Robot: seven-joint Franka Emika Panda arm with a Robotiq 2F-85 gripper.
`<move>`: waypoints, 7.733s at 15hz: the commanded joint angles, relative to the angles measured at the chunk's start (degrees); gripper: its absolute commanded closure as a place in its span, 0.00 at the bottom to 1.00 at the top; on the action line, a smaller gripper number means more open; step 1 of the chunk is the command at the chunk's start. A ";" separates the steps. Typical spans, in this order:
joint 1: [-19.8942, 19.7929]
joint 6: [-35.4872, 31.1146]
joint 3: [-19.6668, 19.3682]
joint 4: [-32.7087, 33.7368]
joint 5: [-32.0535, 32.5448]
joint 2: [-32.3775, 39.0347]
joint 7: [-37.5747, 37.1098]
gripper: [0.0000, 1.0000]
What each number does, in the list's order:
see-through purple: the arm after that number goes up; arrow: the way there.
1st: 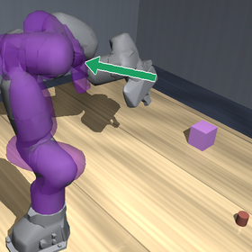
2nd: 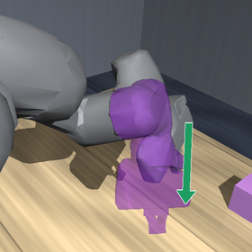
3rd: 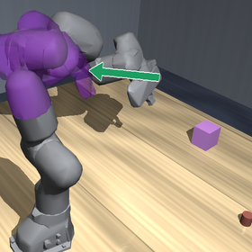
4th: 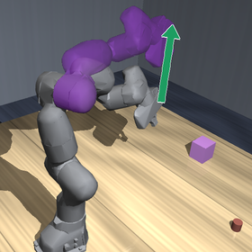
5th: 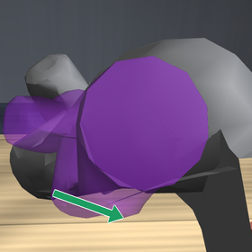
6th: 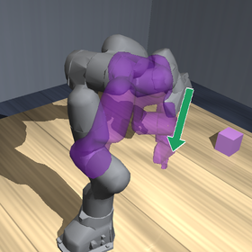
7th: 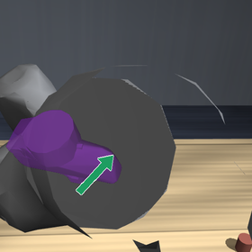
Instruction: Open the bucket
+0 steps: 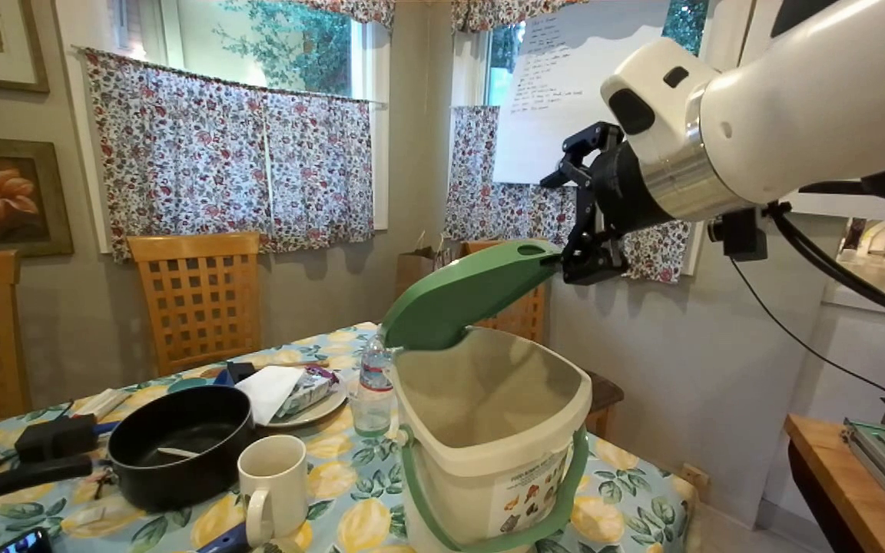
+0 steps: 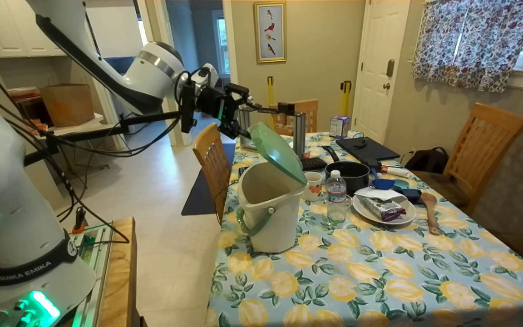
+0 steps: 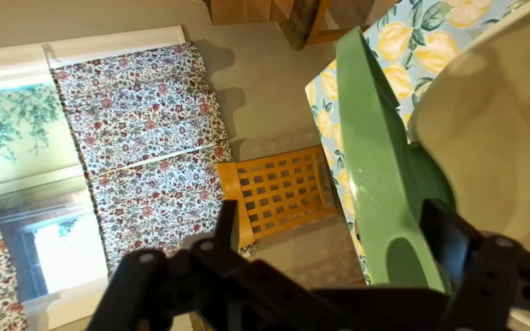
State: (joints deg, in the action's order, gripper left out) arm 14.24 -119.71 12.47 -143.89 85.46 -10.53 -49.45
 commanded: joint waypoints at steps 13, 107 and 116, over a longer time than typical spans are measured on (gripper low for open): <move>-2.79 -1.44 -4.72 0.25 1.32 -4.98 7.06 0.00; 1.52 3.94 3.94 1.91 5.59 8.09 -0.88 0.00; -1.22 -0.32 -1.42 0.27 6.44 -0.14 5.08 0.00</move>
State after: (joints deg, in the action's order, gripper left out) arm 14.32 -117.28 12.79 -142.12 92.44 -6.92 -47.65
